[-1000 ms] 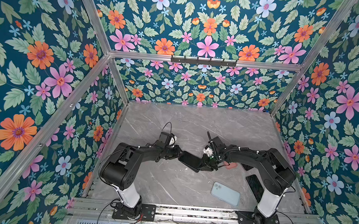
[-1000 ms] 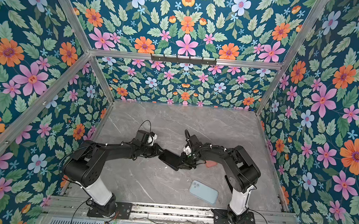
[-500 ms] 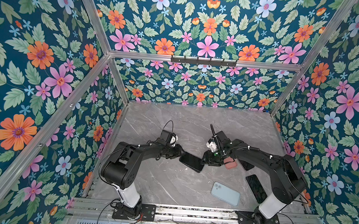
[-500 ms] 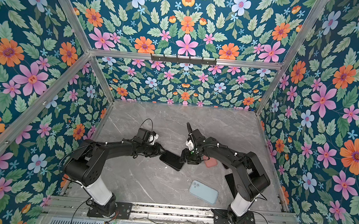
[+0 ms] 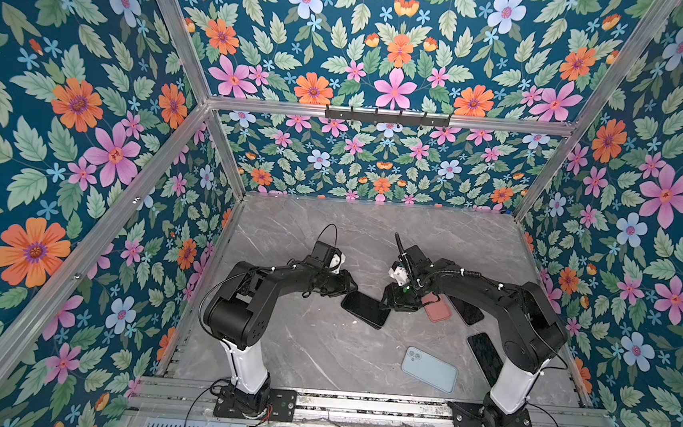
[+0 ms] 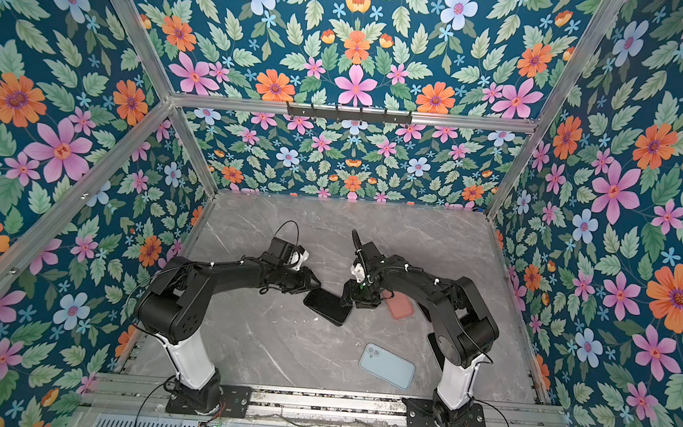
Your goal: Put the phone into the phone case
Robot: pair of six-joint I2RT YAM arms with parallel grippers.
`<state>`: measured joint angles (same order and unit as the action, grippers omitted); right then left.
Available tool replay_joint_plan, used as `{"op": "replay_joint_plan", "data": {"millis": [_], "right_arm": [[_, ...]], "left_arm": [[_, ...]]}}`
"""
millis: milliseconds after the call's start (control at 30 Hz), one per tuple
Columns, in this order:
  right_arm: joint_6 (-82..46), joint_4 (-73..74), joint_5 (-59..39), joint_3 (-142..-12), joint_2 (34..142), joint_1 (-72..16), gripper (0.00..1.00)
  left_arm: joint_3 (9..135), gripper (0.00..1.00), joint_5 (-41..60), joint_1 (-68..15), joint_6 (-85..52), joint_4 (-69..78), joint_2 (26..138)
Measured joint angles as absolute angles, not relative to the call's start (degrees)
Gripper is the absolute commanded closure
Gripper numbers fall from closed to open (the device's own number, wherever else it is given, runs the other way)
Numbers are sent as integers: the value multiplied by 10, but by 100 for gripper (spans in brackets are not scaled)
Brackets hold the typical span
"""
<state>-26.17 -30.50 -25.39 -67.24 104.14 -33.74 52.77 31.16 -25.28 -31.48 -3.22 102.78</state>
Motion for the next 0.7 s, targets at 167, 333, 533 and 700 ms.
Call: {"op": "replay_joint_plan", "data": {"millis": [167,333,533,700], "right_arm": [[-260,-302,-255,-672,1049,-337,41],[-260,-292,-262,-666,1055,-338,41],[-267,-278,-271,-661,1059,-340,41],[-270,-263,-276,-653,1062,-342,42]], "left_arm": [[533,65,283,-263,-300,-48,1028],[528,71,255,-267,-295,-63,1018],[518,75,241,-269,-291,-57,1013],[509,77,243,-270,-291,-47,1015]]}}
